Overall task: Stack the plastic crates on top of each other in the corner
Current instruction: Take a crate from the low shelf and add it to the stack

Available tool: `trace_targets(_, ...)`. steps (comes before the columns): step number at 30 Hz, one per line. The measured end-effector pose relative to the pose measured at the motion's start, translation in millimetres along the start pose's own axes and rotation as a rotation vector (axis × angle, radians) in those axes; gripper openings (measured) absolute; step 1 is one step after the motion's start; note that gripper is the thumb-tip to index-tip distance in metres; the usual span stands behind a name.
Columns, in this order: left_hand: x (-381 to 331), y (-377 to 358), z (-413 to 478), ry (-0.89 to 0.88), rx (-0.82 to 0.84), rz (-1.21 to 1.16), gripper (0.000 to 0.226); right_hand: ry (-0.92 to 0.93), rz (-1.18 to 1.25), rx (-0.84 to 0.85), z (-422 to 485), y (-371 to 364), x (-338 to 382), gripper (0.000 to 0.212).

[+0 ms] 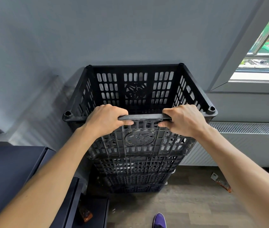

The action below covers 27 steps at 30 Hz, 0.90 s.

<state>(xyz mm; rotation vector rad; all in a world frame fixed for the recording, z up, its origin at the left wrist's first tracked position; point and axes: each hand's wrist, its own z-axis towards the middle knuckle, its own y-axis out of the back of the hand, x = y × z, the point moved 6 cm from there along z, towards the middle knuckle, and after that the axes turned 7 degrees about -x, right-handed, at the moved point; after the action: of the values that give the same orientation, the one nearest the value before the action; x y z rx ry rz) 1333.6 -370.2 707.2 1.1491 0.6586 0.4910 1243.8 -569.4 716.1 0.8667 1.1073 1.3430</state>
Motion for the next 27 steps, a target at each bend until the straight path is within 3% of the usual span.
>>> trace_targets(27, 2.7, -5.9, 2.7, -0.057, -0.095, 0.042, 0.048, 0.042, 0.011, -0.018, 3.3, -5.8, -7.9, 0.039)
